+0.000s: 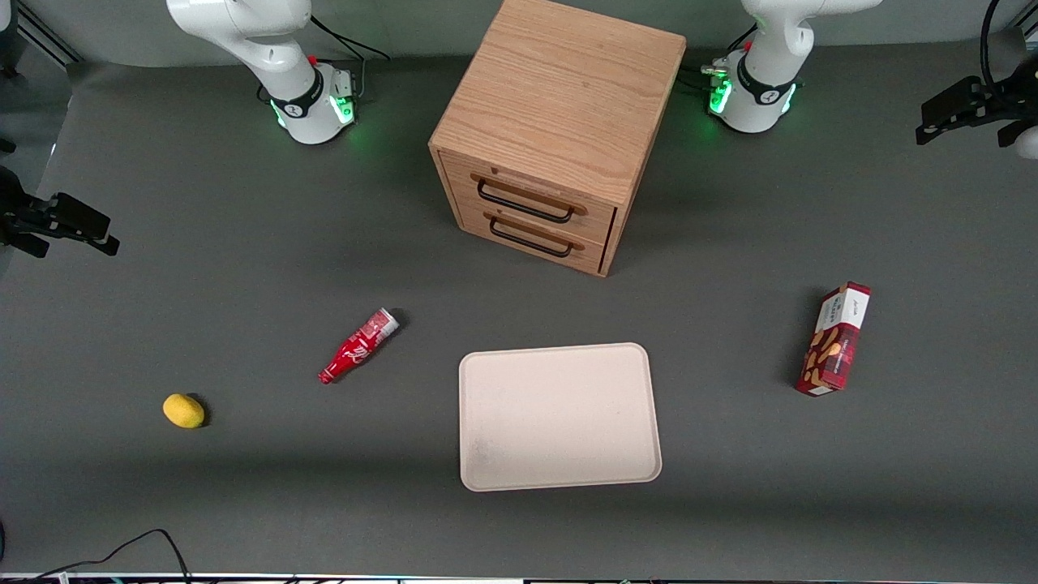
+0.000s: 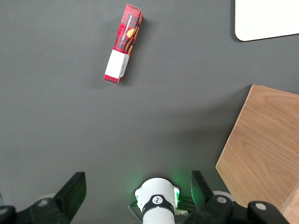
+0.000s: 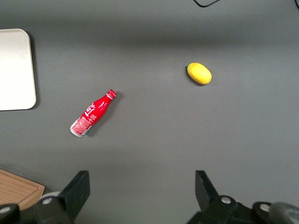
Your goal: Place red cookie box on tray
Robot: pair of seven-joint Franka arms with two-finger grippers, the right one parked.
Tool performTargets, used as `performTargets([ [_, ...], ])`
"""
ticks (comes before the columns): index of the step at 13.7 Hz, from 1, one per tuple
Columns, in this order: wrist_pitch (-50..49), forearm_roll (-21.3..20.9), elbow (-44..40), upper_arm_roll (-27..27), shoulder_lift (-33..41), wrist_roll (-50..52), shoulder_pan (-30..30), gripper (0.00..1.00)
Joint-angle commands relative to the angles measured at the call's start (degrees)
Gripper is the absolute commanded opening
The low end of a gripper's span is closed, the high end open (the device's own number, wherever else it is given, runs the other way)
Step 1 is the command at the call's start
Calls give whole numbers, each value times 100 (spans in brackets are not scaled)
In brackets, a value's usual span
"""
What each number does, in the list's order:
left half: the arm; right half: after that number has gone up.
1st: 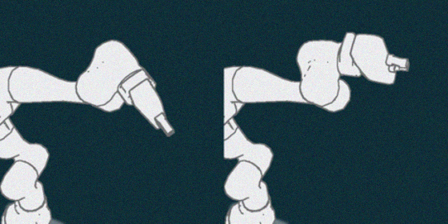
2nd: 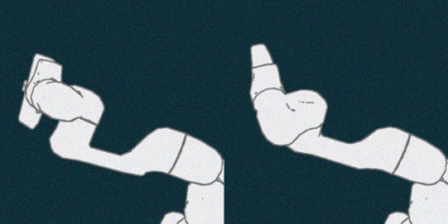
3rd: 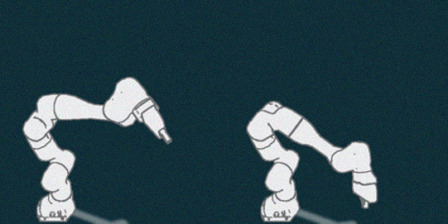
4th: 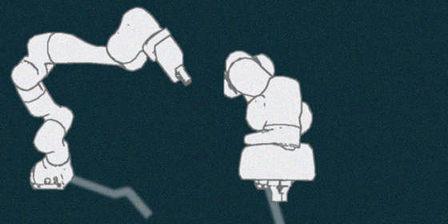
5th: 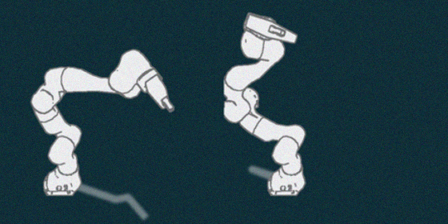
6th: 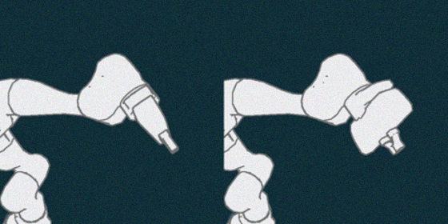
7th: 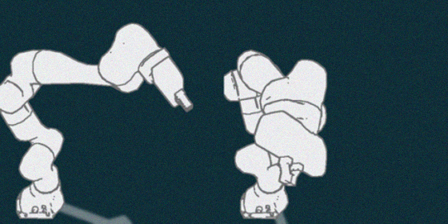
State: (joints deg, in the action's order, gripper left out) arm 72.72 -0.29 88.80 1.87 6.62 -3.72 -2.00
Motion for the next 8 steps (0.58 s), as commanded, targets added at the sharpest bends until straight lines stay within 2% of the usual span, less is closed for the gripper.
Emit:
performTargets([
  [1, -160, -103, -91, -38, -29, 100, 95, 100],
  [8, -135, -23, -56, -47, -38, 179, 86, 100],
])
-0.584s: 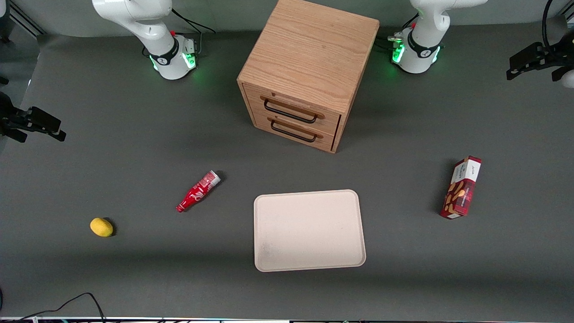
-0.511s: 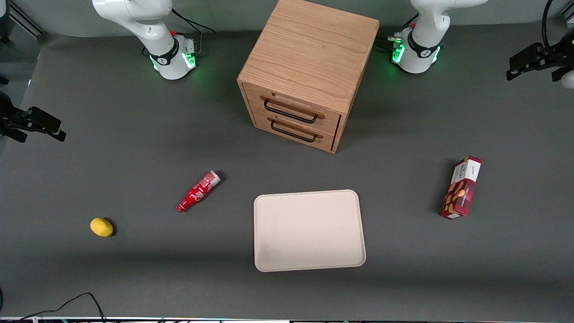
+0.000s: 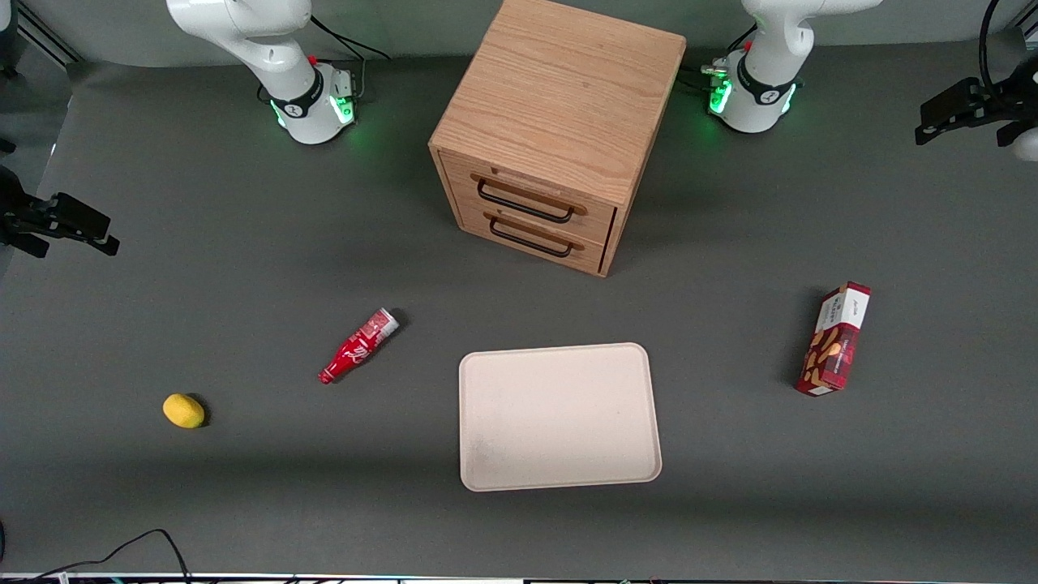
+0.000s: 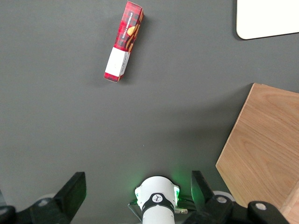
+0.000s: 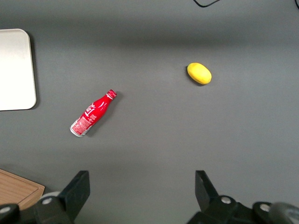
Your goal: Place red cookie box on tray
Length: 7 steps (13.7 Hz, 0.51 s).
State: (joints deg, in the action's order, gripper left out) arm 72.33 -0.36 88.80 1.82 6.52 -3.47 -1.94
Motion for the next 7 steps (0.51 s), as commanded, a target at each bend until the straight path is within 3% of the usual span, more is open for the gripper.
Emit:
performTargets([
  [1, -96, -17, -56, -33, -28, 171, 80, 100],
  [7, -113, 10, -47, -33, -19, 189, 80, 100],
])
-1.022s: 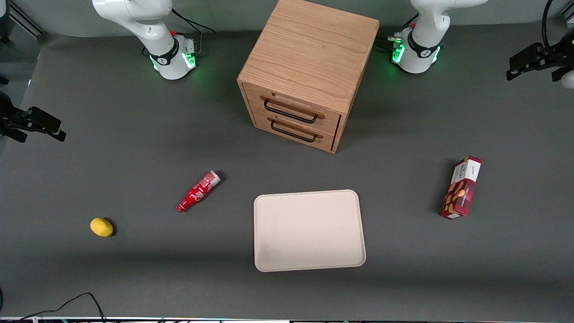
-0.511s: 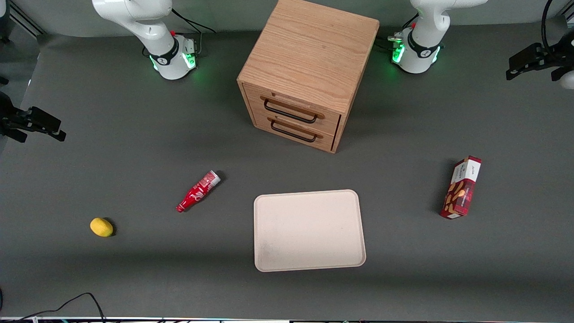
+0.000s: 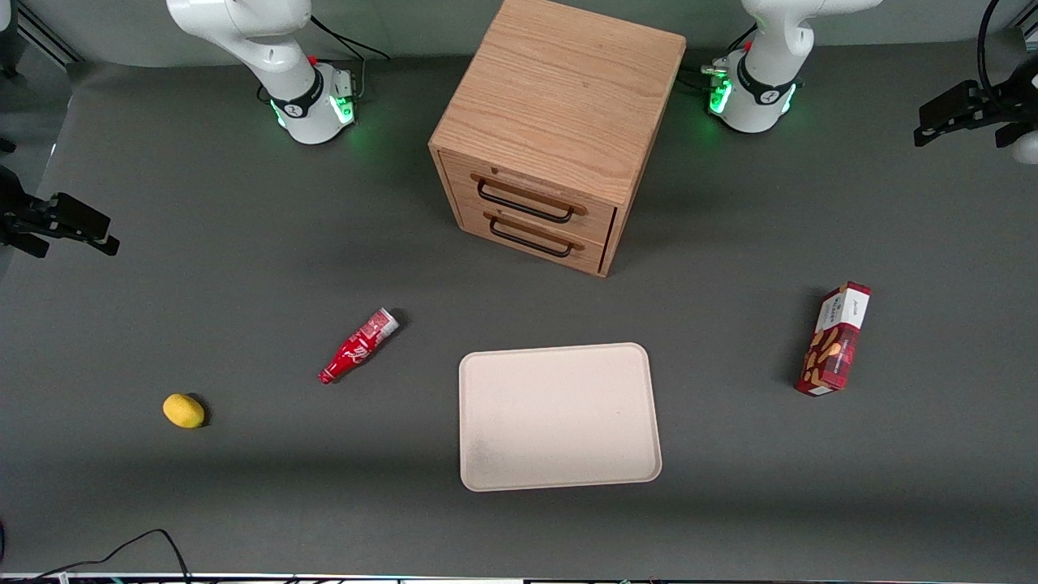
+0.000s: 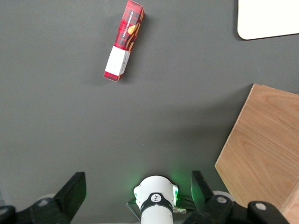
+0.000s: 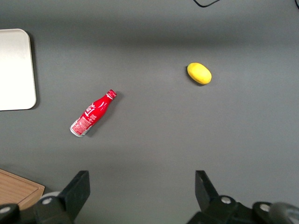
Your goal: Place red cookie box on tray
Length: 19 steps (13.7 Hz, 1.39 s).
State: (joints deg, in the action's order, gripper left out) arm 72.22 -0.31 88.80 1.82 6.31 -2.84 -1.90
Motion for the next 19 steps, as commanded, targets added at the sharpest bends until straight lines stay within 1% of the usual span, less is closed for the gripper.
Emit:
performTargets([
  [1, -102, 4, -47, -32, -7, 126, 76, 100],
  [4, -111, -4, -56, -32, 1, 117, 67, 100],
  [6, 28, -48, -117, -163, -25, -58, 15, 100],
  [9, 494, -224, -91, -594, -427, -1233, 6, 100],
  [12, 1038, -242, -21, -718, -1077, -2069, -21, 100],
  [15, 1898, -110, 355, -718, -1816, -2624, -56, 100],
  [16, 2345, 125, 601, -727, -1983, -2756, -64, 100],
  [17, 2759, 249, 873, -727, -2107, -2923, -65, 100],
  [19, 3541, 312, 1366, -718, -2344, -2986, -56, 100],
])
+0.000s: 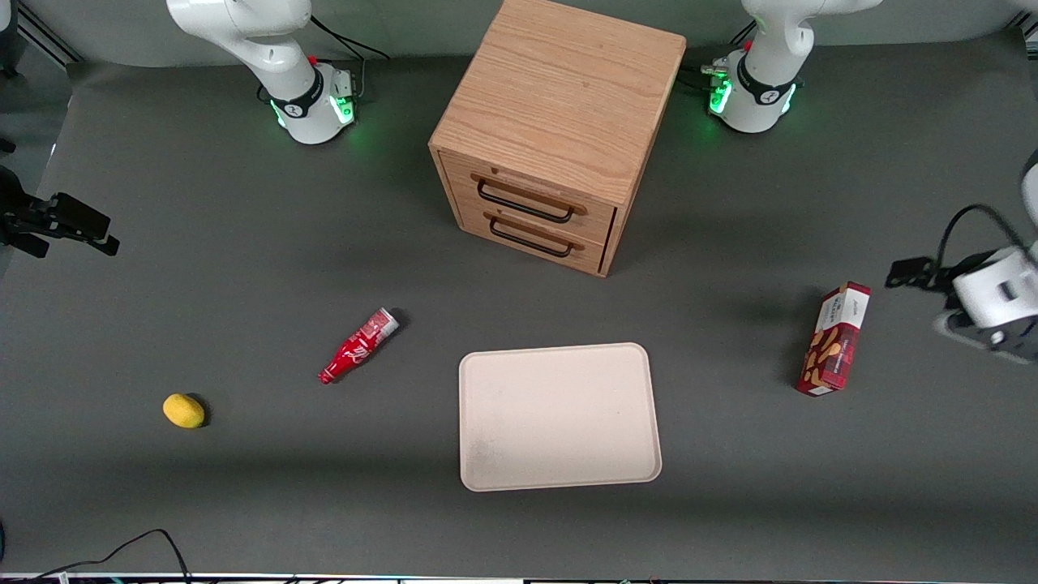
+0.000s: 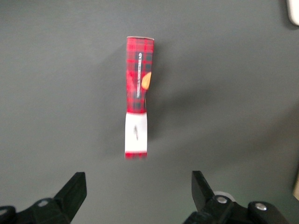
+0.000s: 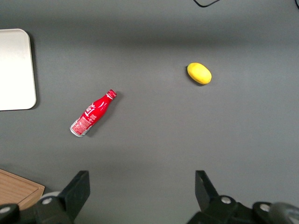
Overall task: Place red cookie box on tray
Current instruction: 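Move the open left gripper down over the red plaid cookie box, then close the left gripper on the cookie box and lift it upright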
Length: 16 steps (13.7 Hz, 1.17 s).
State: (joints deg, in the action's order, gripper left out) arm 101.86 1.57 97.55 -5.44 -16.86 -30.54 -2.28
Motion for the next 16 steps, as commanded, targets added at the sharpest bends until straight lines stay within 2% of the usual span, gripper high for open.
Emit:
performTargets([
  [1, 946, 133, 641, 8, -141, -216, -18, 100],
  [8, 2837, 133, 1336, 44, -845, -295, -9, 100],
  [10, 3024, 203, 1468, 44, -906, -295, -9, 100],
  [11, 3033, 256, 1469, 44, -916, -295, -1, 95],
  [12, 3033, 335, 1469, 52, -916, -295, -1, 70],
  [14, 3024, 502, 1469, 44, -924, -286, -1, 1],
  [16, 3024, 529, 1469, 44, -942, -286, -9, 0],
])
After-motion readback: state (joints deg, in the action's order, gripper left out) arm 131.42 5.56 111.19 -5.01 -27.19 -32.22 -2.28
